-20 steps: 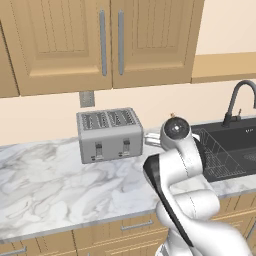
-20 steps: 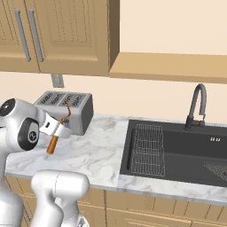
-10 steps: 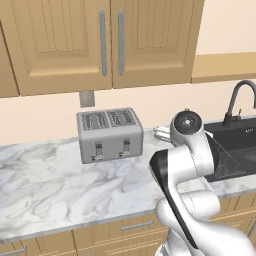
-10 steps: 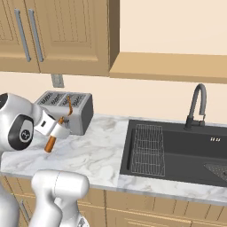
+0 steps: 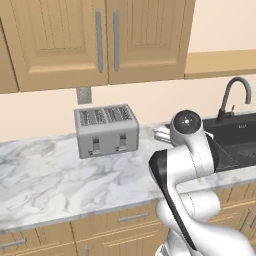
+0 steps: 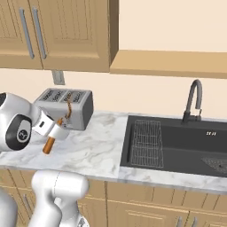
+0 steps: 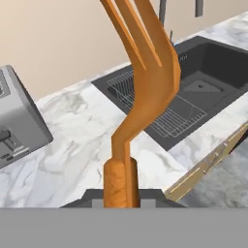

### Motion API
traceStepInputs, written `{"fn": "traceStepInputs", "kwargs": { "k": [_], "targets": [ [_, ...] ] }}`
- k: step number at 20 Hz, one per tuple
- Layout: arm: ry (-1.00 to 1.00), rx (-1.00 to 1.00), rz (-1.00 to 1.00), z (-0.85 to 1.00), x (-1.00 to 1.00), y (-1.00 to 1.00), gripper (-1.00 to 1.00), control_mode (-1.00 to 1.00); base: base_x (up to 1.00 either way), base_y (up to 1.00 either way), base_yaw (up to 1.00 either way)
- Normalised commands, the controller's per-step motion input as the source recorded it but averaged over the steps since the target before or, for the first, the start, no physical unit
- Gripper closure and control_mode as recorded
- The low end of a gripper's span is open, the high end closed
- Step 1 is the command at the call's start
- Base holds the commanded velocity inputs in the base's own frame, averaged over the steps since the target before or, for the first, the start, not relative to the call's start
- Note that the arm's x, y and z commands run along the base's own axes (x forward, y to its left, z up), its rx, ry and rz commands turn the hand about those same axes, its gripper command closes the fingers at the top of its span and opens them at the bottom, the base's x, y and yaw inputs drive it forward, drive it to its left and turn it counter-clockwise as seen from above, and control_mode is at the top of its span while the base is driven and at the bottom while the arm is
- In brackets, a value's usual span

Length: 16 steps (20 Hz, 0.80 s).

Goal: Take the fork and place it on the left side of the plate. Then take the spoon and place it on the right side of the plate. Make sure they're directly next to the plate.

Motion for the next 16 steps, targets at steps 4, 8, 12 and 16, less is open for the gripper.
{"fn": "traceStepInputs", "kwargs": {
  "k": [4, 8, 12, 16],
  "targets": [
    [0.0, 0.0, 0.0, 0.0, 0.0, 0.0, 1.0, 1.0, -0.83, 0.2, -0.22],
    [0.0, 0.0, 0.0, 0.0, 0.0, 0.0, 1.0, 1.0, -0.97, 0.32, -0.28],
    [0.0, 0.0, 0.0, 0.0, 0.0, 0.0, 1.0, 1.0, -1.0, 0.36, -0.31],
    [0.0, 0.0, 0.0, 0.0, 0.0, 0.0, 1.0, 1.0, -1.0, 0.32, -0.31]
  ]
}}
